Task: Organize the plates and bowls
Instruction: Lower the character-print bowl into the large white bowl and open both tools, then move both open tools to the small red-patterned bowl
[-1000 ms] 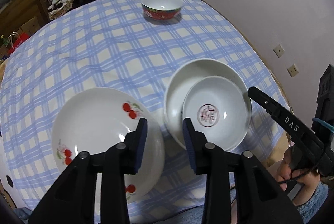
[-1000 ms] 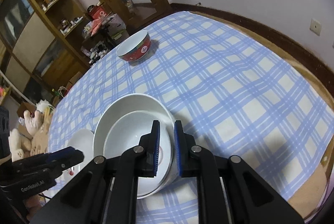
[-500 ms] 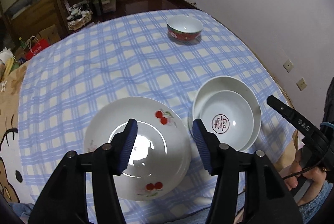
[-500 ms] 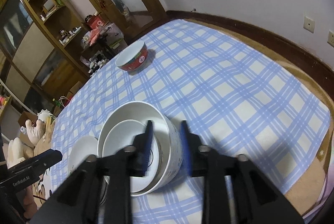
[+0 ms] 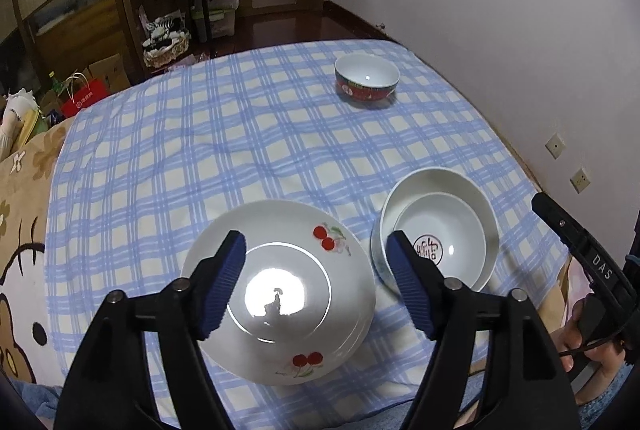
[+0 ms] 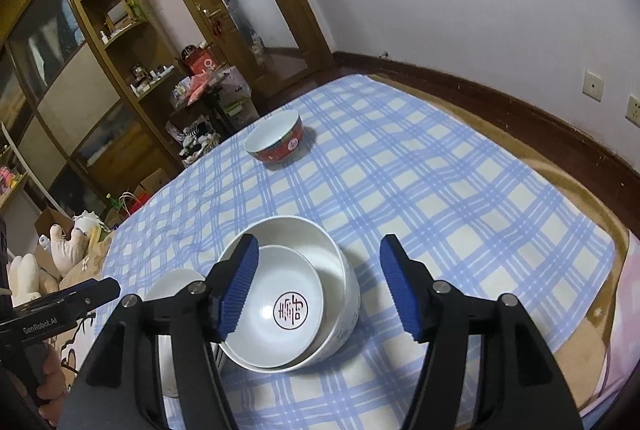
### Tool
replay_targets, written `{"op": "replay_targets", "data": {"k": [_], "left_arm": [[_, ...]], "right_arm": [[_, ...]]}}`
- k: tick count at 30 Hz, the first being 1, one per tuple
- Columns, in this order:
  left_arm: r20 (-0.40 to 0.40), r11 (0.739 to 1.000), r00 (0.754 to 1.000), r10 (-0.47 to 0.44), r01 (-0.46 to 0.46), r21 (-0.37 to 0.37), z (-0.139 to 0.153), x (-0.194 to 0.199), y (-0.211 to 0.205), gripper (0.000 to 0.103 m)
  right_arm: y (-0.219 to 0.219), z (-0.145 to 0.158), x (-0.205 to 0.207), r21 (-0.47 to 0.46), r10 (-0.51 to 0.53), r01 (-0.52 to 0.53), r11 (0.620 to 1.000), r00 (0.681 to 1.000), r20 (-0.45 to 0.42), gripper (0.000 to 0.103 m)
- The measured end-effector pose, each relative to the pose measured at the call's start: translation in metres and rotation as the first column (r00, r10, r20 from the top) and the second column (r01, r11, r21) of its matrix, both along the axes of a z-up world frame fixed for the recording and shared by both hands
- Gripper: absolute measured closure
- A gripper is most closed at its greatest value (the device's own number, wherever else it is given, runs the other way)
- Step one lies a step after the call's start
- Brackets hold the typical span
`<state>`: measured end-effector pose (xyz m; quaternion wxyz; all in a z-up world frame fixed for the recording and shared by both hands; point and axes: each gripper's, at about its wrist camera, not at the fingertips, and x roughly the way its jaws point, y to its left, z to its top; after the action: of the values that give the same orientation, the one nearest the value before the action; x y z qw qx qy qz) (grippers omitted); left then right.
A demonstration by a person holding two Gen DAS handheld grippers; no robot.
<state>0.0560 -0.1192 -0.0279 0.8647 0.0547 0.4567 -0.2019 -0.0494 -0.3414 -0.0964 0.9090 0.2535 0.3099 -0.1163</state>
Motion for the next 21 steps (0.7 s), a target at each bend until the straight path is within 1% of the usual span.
{"op": "replay_targets", "data": {"k": [1,3,5,7,9,14,16,18,21], "left_arm": [[0.007,1.0,1.0,0.001,-0.001,-0.002,0.001,0.0,0.0,0.024],[0.024,1.0,1.0,0.004,-0.004,-0.003,0.004,0.002,-0.001,0.021],[0.036,1.0,0.999,-0.004,0.004,0.007,0.007,0.003,-0.003,0.02],[0.039,0.999,0.999,-0.03,0.028,0.033,0.009,0.007,-0.007,0.02],[0.062,0.999,0.998,-0.026,0.023,0.049,0.012,0.009,-0.009,0.02],[0.079,0.999,0.996,-0.029,0.026,0.036,0.019,0.022,-0.014,0.02],[0.106,0.999,0.994,-0.023,0.019,0.044,0.024,0.028,-0.017,0.02],[0.123,0.999,0.992,-0.022,0.015,0.051,0.029,0.035,-0.02,0.02],[0.145,0.999,0.989,-0.017,0.011,0.041,0.034,0.053,-0.023,0.02]], "right_arm": [[0.0,0.002,0.0,-0.009,-0.004,0.004,1.0,1.0,0.012,0.026],[0.001,0.007,0.0,-0.029,-0.003,0.004,1.0,1.0,0.027,0.025],[0.003,0.013,0.002,-0.063,0.0,0.003,0.998,0.999,0.039,0.025],[0.005,0.018,0.004,-0.085,0.013,-0.008,0.996,0.998,0.056,0.024],[0.007,0.021,0.009,-0.115,0.02,-0.013,0.993,0.998,0.06,0.023],[0.008,0.029,0.019,-0.166,0.002,0.011,0.986,0.997,0.08,0.023],[0.004,0.033,0.024,-0.173,-0.001,0.016,0.985,0.996,0.09,0.021],[0.0,0.036,0.03,-0.176,0.007,0.011,0.984,0.995,0.101,0.014],[-0.006,0.042,0.045,-0.196,0.022,-0.002,0.981,0.995,0.1,0.014]]}}
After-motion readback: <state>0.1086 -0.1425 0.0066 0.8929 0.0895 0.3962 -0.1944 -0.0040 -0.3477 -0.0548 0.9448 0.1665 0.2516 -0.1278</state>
